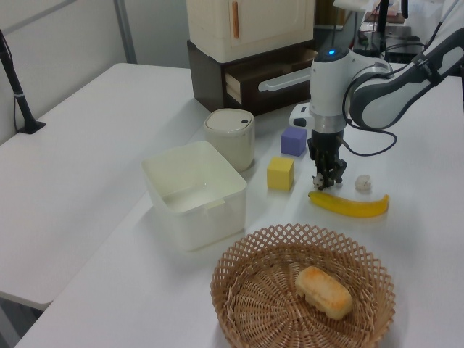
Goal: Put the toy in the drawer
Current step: 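Lower the open gripper onto the black-and-white penguin toy and close it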
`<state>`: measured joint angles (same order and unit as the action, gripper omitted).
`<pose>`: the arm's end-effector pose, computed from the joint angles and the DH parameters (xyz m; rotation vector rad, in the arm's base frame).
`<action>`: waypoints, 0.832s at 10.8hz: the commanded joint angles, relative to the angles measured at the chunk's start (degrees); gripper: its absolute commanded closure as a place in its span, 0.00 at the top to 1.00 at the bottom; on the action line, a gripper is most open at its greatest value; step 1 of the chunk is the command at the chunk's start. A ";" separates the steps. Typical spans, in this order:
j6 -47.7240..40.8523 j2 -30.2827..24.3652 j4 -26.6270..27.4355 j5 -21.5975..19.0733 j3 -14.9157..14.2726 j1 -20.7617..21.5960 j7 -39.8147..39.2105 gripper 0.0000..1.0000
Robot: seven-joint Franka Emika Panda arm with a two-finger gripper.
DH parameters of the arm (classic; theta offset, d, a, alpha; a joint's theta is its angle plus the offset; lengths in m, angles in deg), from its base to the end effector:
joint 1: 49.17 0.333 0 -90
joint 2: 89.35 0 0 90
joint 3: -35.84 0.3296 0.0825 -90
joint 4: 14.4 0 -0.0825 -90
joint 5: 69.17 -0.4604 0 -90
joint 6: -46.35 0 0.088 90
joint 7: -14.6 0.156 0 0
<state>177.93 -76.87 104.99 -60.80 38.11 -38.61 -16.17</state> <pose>0.6232 0.1335 0.2352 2.7676 1.2648 -0.0306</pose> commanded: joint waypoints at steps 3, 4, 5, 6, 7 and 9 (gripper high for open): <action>-0.79 -0.62 -7.56 1.03 -0.51 -2.30 -3.23 0.16; -1.50 -0.53 -10.29 1.99 -0.60 -3.61 -4.81 0.16; -2.20 -0.53 -12.84 3.13 -0.60 -4.58 -5.26 0.16; -2.56 -0.53 -14.86 4.62 -0.60 -5.46 -5.26 0.16; -2.56 -0.18 -16.97 5.85 -0.69 -6.69 -5.18 0.16; -1.86 0.87 -21.28 9.62 -0.78 -9.50 -5.09 0.16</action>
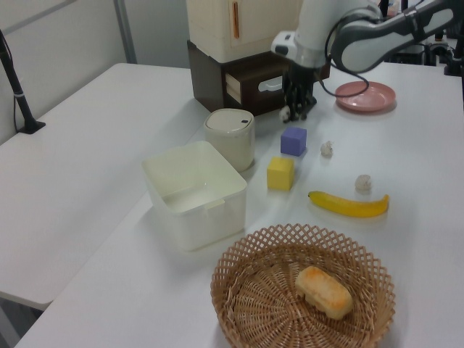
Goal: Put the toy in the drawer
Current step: 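Lift the penguin toy and carry it over the open brown drawer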
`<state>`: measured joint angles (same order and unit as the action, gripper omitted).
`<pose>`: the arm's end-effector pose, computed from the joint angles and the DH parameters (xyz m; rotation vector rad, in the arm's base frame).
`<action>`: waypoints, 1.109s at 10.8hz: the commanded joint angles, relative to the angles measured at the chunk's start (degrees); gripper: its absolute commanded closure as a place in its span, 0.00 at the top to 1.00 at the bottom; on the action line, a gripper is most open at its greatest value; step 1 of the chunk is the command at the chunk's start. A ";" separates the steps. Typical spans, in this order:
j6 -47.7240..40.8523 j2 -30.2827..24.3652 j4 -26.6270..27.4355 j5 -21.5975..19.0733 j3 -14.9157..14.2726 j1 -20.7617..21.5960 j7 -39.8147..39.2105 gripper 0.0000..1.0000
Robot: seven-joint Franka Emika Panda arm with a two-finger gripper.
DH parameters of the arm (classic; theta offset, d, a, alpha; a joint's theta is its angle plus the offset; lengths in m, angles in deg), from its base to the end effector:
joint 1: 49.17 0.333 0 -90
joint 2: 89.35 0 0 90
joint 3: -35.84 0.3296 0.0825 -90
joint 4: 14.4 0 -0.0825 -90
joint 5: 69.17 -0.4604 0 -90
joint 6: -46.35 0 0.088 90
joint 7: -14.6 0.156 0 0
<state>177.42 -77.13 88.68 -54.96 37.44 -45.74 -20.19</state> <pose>0.7283 0.0486 0.3909 2.6164 1.1544 0.3073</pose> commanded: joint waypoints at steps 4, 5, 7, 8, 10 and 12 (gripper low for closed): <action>0.14 7.28 -16.22 9.95 -0.10 -8.08 -1.41 0.16; 3.11 8.33 -17.29 11.18 -0.19 -9.92 -1.59 0.17; 9.35 10.01 -17.83 13.47 -0.19 -12.30 -1.85 0.18; 10.77 10.71 -18.00 14.87 -0.19 -13.09 -2.46 0.18; 13.06 11.42 -18.00 15.24 -0.19 -13.89 -3.44 0.42; 13.33 11.42 -18.00 15.06 -0.19 -14.51 -3.35 0.67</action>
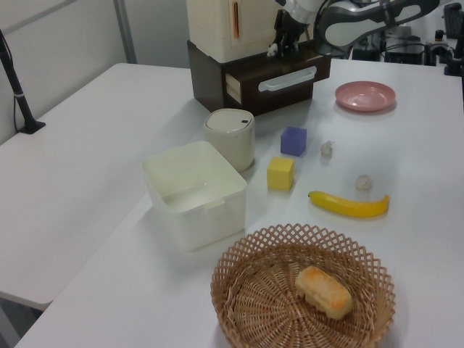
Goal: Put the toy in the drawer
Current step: 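Lift the penguin toy and carry it over the open brown drawer, then open the gripper to drop the penguin toy into the drawer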
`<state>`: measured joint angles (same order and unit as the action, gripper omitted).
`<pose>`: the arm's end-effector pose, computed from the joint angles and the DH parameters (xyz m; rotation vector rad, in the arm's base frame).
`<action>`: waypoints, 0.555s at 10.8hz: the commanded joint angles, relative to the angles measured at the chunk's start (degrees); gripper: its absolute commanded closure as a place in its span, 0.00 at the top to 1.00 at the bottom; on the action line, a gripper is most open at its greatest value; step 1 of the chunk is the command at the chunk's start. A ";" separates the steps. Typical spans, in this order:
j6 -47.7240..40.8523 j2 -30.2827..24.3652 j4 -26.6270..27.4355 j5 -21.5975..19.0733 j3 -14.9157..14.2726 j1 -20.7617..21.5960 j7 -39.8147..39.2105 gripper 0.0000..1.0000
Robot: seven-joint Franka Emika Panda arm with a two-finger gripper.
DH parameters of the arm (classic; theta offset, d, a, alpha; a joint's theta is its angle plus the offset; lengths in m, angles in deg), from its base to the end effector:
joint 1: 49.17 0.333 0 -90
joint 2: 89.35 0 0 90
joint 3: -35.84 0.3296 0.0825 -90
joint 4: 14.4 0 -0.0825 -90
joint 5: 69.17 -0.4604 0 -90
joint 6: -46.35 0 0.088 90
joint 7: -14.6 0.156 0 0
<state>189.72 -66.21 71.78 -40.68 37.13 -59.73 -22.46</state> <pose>0.8153 -0.1465 0.4518 2.3100 0.9663 0.4932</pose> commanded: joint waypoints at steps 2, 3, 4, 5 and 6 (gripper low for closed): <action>1.03 0.41 -1.11 0.43 0.11 -0.43 -0.29 0.87; 0.95 0.32 -1.11 0.08 0.20 -0.43 -0.03 0.89; 0.95 -0.11 -1.02 -0.36 0.46 -0.34 1.28 0.89; 0.86 -0.90 -0.50 -0.71 0.90 -0.08 3.99 0.89; 0.77 -1.60 0.38 -0.72 1.34 0.27 8.45 0.89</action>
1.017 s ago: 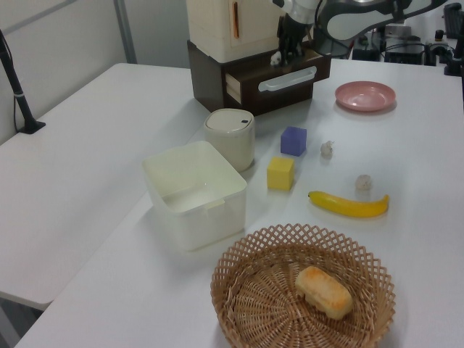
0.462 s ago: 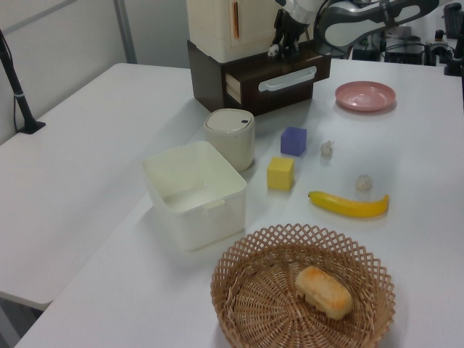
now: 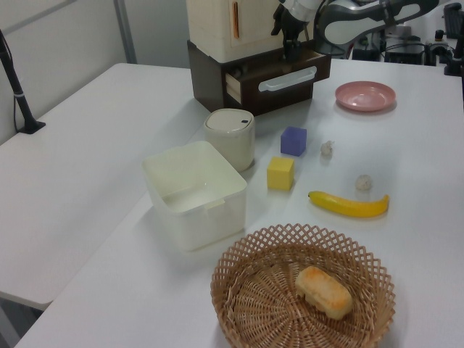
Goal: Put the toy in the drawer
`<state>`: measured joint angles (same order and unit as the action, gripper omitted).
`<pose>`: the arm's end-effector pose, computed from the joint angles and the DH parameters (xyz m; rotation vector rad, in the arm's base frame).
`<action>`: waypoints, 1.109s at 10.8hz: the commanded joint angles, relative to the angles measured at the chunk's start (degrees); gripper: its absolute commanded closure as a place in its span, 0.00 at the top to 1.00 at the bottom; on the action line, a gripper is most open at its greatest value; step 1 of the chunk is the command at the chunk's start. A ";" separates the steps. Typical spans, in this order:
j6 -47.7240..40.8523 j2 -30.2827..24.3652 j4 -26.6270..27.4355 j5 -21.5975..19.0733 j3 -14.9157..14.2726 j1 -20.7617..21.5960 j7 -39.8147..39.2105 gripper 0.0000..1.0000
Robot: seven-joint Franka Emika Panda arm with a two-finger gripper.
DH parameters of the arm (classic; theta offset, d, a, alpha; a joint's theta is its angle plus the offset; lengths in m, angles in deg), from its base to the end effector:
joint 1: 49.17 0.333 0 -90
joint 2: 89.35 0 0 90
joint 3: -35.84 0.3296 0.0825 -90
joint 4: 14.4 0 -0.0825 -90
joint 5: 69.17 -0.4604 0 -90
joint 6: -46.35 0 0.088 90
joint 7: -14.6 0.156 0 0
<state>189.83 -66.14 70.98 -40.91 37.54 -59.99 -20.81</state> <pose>0.8179 -0.1454 0.4597 2.3232 0.9285 0.5254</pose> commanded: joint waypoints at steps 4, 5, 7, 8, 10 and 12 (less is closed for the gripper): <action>-3.97 -4.48 3.22 -0.84 4.00 1.85 19.40 0.89; -6.70 -5.09 3.22 -3.02 5.40 1.85 21.25 0.89; -13.54 -7.37 2.95 -10.38 5.86 2.37 23.36 0.91; -17.84 -8.52 2.87 -13.03 5.86 3.60 24.94 0.95; -26.89 -10.10 2.78 -14.02 5.86 4.66 29.07 1.00; -33.15 -11.60 2.60 -16.73 5.77 5.97 30.67 1.00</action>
<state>162.35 -74.70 71.55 -54.49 43.71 -55.42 7.22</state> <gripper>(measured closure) 0.000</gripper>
